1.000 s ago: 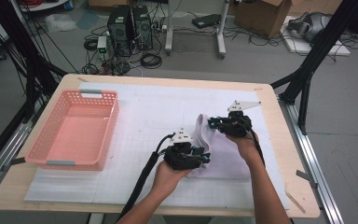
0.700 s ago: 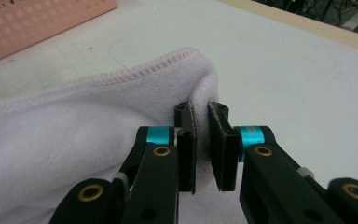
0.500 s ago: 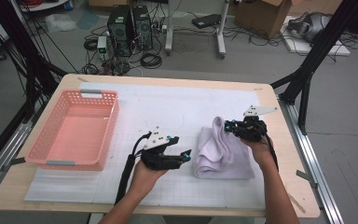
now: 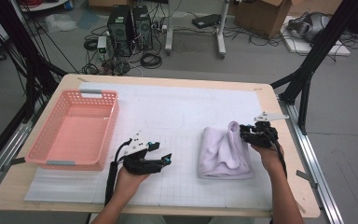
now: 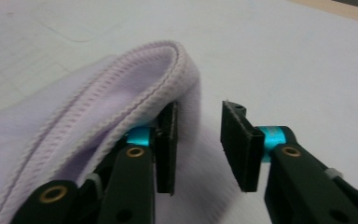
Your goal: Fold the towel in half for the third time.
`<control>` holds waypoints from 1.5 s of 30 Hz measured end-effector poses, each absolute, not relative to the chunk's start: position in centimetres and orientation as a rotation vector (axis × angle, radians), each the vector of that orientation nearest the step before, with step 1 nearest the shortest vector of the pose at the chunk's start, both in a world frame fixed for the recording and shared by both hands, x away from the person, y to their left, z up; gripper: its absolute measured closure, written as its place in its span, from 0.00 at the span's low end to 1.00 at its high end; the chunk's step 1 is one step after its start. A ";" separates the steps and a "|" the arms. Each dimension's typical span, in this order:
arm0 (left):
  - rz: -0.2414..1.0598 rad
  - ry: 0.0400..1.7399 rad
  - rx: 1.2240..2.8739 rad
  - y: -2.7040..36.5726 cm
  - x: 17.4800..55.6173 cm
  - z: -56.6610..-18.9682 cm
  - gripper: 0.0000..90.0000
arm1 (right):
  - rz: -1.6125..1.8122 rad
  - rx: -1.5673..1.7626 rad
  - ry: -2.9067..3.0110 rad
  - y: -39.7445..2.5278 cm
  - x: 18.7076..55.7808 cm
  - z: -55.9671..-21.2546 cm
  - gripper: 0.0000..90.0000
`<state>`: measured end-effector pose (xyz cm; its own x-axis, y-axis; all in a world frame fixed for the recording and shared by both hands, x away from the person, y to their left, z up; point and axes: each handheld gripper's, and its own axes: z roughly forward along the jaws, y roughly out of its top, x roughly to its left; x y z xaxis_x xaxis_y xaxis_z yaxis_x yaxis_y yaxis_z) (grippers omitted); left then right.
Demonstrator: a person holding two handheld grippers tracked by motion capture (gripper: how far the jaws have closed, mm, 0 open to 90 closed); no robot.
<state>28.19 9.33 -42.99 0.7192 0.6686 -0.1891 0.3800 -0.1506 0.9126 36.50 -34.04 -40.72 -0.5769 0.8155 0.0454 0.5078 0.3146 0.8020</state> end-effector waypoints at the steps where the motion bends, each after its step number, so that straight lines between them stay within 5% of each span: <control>1: 0.318 0.829 1.774 9.7 28.1 -43.1 0.37 | 1.137 1.193 2.206 -34.5 36.1 -40.6 0.72; 8: 0.330 0.831 1.761 10.8 28.0 -43.4 0.37 | 1.086 1.221 2.132 -36.3 32.1 -40.0 0.66; 20: 0.328 0.816 1.742 11.2 27.9 -43.2 0.36 | 1.246 1.214 2.140 -33.5 25.7 -41.0 0.52; 24: 0.322 0.821 1.749 11.1 27.8 -43.4 0.37 | 1.240 1.281 2.212 -32.7 25.6 -42.2 0.62; 26: 0.324 0.822 1.750 11.0 27.8 -43.4 0.37 | 1.221 1.308 2.242 -32.6 25.8 -42.7 0.86; 27: 0.323 0.822 1.751 11.0 27.8 -43.4 0.37 | 1.222 1.296 2.246 -32.7 25.8 -42.8 0.90; 32: 0.324 0.832 1.749 11.3 27.8 -43.5 0.37 | 1.165 1.266 2.203 -33.2 25.1 -41.5 0.93; 36: 0.325 0.833 1.748 11.4 27.8 -43.5 0.37 | 1.064 1.323 2.174 -34.1 24.6 -40.9 0.89; 41: 0.327 0.833 1.745 11.4 27.8 -43.5 0.37 | 1.020 1.379 2.119 -34.7 24.3 -40.8 0.71; 45: 0.326 0.838 1.745 11.5 27.9 -43.5 0.37 | 1.089 1.302 2.072 -34.0 24.6 -39.2 0.70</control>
